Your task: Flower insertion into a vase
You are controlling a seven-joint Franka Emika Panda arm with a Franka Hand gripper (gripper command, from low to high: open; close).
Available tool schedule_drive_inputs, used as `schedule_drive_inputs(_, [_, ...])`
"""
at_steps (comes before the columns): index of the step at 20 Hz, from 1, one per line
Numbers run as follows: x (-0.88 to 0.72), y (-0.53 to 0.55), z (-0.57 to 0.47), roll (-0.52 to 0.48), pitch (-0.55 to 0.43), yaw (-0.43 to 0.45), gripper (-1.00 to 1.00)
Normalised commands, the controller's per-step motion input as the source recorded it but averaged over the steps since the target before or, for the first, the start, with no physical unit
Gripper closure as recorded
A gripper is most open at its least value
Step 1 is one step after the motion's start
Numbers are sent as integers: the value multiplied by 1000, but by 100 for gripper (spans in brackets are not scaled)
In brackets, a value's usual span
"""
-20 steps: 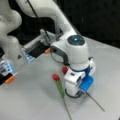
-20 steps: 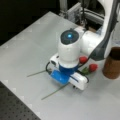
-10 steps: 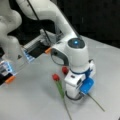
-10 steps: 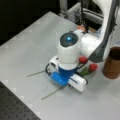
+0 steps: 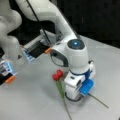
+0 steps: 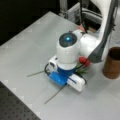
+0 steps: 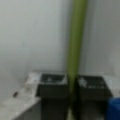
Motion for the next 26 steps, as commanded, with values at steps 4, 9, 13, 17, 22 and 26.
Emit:
schedule_drive_inputs(4, [116,72,85,-200,39,113,100])
schedule_drive_inputs(9, [32,58,217,-183,77,102,100])
schedule_drive_inputs(13, [-62,35,298,-145,97,89,100])
schedule_drive_inputs(17, [-123,13,297,-121,74,84,100])
schedule_drive_inputs(22, [-241,25,274,-77,37,62,100])
schedule_drive_inputs(26, [-424,12,398,-39,-26,37,100])
